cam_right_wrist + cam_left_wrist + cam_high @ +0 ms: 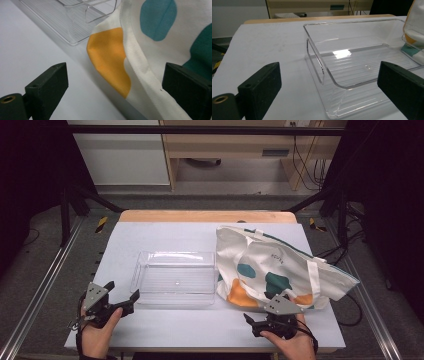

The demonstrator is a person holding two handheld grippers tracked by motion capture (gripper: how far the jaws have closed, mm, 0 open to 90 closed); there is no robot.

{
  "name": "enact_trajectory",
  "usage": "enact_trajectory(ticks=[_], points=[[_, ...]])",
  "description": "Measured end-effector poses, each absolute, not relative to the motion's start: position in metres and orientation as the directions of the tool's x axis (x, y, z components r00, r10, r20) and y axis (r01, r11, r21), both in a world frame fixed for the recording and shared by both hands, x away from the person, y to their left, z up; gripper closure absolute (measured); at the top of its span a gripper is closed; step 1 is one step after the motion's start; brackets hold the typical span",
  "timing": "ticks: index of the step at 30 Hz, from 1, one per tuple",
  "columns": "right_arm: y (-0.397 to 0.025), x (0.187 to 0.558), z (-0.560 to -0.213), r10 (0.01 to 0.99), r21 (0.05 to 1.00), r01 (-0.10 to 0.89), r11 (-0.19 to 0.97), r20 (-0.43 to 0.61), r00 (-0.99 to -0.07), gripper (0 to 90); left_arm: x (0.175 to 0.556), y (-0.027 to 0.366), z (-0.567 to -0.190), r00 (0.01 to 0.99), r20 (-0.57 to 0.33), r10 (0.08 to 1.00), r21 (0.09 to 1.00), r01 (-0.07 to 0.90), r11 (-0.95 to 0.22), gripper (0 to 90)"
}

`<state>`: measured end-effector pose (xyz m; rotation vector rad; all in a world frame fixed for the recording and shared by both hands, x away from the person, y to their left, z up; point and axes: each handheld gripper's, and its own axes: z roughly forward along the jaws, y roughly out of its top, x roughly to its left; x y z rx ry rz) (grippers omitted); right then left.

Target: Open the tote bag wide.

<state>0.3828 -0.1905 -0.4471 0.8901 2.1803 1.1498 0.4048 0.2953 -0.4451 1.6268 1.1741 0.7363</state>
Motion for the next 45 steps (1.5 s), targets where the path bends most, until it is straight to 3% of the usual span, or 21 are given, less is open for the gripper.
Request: enact_trajectory(ticks=[8, 17, 18, 21, 25, 30, 36, 45], points=[[-0.195, 0.382, -0.445, 0.759, 0.854, 0.296, 0.427, -0.160, -0.632, 12.4, 0.406, 0.298, -0.442, 0.326, -0.037, 0.945, 0.943, 0.325, -0.075, 5.7], [-0.193, 0.377, -0.425, 0.770, 0.889, 0.250, 0.383, -0.158, -0.618, 29.3, 0.403, 0.300, -0.442, 0.327, -0.039, 0.944, 0.945, 0.319, -0.071, 6.3], [-0.197, 0.378, -0.407, 0.776, 0.902, 0.236, 0.361, -0.150, -0.612, 35.0, 0.404, 0.299, -0.442, 0.329, -0.033, 0.944, 0.943, 0.323, -0.080, 6.3], [-0.204, 0.381, -0.375, 0.786, 0.901, 0.209, 0.381, -0.197, -0.586, 39.9, 0.404, 0.298, -0.443, 0.333, -0.034, 0.942, 0.940, 0.331, -0.083, 6.4], [-0.212, 0.391, -0.336, 0.762, 0.860, 0.172, 0.481, -0.313, -0.568, 45.6, 0.403, 0.296, -0.442, 0.343, -0.032, 0.939, 0.941, 0.327, -0.088, 6.7], [-0.232, 0.414, -0.308, 0.735, 0.781, 0.200, 0.591, -0.420, -0.533, 50.7, 0.402, 0.291, -0.441, 0.361, -0.015, 0.933, 0.940, 0.323, -0.110, 6.8], [-0.253, 0.434, -0.306, 0.729, 0.731, 0.264, 0.630, -0.438, -0.526, 59.1, 0.400, 0.287, -0.440, 0.376, 0.012, 0.927, 0.938, 0.317, -0.140, 7.0], [-0.262, 0.447, -0.317, 0.736, 0.711, 0.313, 0.630, -0.418, -0.532, 60.4, 0.397, 0.284, -0.435, 0.393, 0.017, 0.919, 0.945, 0.294, -0.143, 7.8]])
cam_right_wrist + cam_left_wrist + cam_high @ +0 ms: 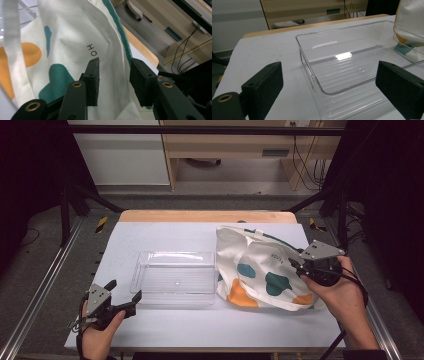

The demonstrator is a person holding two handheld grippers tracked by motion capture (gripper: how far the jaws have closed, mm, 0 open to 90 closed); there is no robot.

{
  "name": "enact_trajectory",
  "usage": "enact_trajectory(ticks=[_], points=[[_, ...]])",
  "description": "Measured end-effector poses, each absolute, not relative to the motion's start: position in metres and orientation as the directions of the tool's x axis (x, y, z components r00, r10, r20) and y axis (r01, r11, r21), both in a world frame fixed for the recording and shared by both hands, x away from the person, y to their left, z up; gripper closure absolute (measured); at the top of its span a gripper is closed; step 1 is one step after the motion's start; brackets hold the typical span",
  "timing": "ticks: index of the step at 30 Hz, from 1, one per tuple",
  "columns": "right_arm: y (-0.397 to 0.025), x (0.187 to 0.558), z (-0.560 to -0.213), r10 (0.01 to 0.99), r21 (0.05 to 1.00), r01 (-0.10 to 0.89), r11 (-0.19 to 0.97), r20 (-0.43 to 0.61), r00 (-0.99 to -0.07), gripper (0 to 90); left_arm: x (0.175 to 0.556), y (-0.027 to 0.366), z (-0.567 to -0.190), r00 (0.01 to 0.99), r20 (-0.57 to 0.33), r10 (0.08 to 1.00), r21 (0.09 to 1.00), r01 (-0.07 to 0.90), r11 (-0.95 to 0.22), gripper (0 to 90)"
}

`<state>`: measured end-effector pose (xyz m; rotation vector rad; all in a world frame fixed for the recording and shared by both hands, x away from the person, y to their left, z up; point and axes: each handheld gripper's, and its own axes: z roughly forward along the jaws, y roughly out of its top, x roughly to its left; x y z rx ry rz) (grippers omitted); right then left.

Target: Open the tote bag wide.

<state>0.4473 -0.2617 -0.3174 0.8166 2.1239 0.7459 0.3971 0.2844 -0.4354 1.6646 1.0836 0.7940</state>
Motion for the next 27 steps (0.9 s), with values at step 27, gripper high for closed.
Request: enact_trajectory(ticks=[27], points=[[-0.247, 0.475, -0.325, 0.773, 0.715, 0.394, 0.578, -0.325, -0.545, 78.1, 0.418, 0.214, -0.371, 0.612, 0.196, 0.766, 0.901, 0.196, -0.387, 9.5]])
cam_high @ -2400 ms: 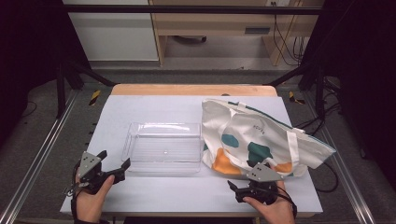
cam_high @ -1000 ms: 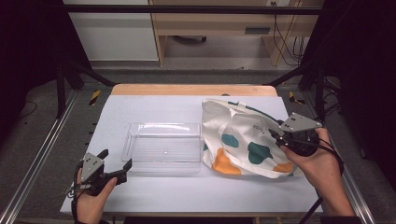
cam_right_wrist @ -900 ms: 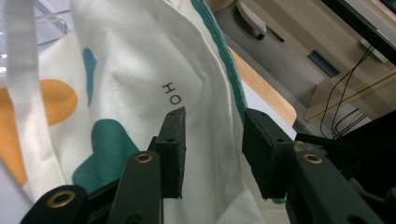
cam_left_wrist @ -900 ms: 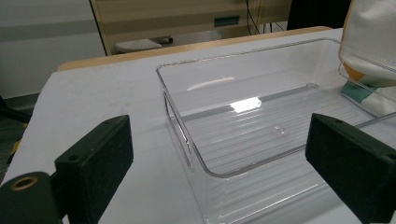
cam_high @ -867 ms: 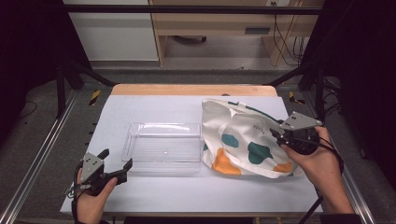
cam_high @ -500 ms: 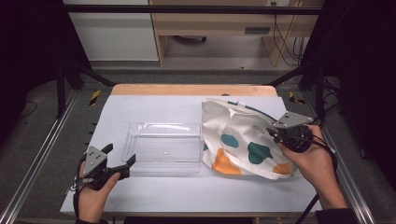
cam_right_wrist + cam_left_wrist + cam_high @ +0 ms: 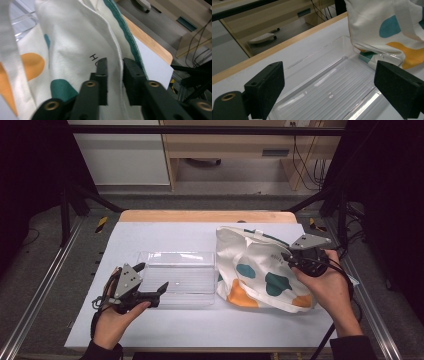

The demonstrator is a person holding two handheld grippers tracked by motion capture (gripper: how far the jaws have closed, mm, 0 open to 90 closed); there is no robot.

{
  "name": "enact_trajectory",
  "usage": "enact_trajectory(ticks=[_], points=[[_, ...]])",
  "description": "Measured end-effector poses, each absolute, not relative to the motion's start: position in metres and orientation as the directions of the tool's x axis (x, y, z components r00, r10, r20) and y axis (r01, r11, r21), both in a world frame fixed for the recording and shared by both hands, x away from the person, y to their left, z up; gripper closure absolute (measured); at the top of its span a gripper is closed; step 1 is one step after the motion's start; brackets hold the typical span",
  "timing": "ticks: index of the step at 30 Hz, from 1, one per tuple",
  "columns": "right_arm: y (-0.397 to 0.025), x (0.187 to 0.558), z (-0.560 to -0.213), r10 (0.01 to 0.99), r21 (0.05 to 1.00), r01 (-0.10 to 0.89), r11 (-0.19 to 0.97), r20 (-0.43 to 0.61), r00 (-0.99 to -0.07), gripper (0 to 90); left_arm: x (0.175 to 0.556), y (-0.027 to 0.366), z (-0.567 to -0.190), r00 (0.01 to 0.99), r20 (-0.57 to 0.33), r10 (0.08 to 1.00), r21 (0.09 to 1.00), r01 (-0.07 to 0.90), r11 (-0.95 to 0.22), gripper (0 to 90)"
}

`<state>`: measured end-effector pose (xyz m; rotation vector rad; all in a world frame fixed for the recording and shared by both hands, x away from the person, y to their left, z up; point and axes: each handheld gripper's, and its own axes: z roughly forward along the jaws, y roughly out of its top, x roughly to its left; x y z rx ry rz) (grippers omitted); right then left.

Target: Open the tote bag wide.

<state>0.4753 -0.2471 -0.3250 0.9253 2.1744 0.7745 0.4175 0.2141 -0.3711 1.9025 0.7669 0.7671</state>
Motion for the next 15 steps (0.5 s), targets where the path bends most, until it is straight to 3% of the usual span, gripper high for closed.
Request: enact_trajectory(ticks=[3, 15], points=[[-0.246, 0.475, -0.326, 0.781, 0.728, 0.390, 0.564, -0.317, -0.537, 87.2, 0.422, 0.205, -0.363, 0.632, 0.207, 0.747, 0.896, 0.184, -0.404, 9.5], [-0.235, 0.441, -0.326, 0.720, 0.749, 0.311, 0.586, -0.304, -0.624, 88.4, 0.455, 0.148, -0.323, 0.695, 0.273, 0.666, 0.876, 0.107, -0.470, 18.9]])
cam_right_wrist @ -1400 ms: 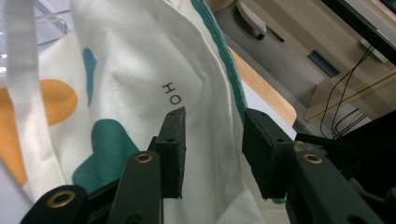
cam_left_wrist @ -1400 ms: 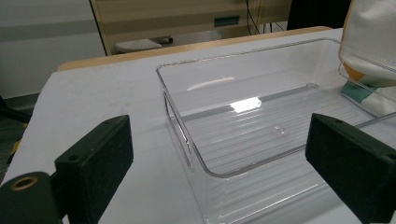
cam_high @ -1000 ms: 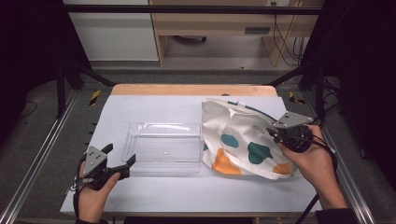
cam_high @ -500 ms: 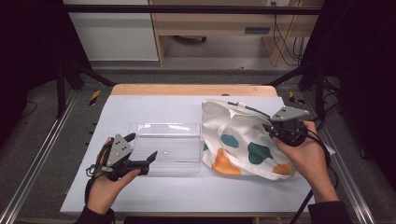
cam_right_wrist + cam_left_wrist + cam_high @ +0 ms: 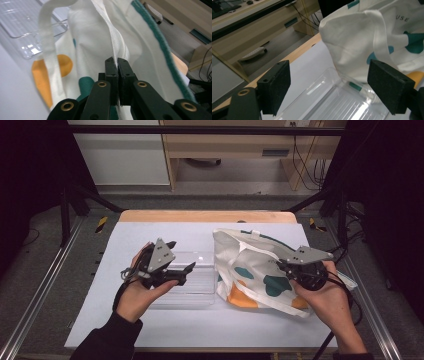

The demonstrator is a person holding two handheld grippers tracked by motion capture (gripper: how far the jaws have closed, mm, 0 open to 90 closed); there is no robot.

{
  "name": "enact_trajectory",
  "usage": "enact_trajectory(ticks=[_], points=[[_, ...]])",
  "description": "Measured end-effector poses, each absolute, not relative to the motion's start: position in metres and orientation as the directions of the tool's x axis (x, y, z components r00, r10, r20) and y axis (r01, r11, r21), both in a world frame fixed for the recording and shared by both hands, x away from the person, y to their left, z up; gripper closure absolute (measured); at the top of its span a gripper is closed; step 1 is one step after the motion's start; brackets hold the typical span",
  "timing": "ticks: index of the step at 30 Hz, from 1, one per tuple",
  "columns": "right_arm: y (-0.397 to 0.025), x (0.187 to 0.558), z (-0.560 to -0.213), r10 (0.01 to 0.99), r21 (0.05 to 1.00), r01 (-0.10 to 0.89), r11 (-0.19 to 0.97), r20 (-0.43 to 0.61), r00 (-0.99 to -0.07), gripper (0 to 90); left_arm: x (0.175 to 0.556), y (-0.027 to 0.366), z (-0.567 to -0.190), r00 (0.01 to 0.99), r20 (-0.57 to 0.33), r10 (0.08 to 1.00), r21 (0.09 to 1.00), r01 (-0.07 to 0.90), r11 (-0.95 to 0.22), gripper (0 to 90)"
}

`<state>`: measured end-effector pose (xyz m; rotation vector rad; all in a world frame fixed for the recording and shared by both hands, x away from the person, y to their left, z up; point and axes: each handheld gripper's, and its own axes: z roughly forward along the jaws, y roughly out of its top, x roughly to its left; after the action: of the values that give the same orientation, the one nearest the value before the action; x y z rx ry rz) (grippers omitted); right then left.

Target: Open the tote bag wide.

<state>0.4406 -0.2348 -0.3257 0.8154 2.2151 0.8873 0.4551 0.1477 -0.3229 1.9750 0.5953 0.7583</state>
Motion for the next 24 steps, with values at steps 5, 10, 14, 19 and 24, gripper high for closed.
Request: enact_trajectory(ticks=[5, 10, 14, 19, 24], points=[[-0.234, 0.430, -0.329, 0.710, 0.762, 0.292, 0.577, -0.292, -0.640, 88.4, 0.478, 0.118, -0.310, 0.728, 0.264, 0.632, 0.871, 0.102, -0.480, 19.8], [-0.235, 0.427, -0.331, 0.713, 0.770, 0.292, 0.567, -0.281, -0.642, 88.5, 0.490, 0.107, -0.303, 0.742, 0.243, 0.625, 0.873, 0.113, -0.474, 20.6], [-0.234, 0.422, -0.334, 0.714, 0.779, 0.280, 0.561, -0.284, -0.640, 88.4, 0.499, 0.093, -0.294, 0.753, 0.253, 0.608, 0.865, 0.105, -0.490, 20.5], [-0.231, 0.415, -0.338, 0.716, 0.791, 0.275, 0.547, -0.272, -0.644, 88.5, 0.505, 0.077, -0.286, 0.771, 0.273, 0.576, 0.844, 0.096, -0.529, 19.1], [-0.230, 0.407, -0.342, 0.713, 0.800, 0.263, 0.540, -0.268, -0.648, 88.5, 0.512, 0.060, -0.284, 0.787, 0.285, 0.547, 0.827, 0.087, -0.555, 15.4]])
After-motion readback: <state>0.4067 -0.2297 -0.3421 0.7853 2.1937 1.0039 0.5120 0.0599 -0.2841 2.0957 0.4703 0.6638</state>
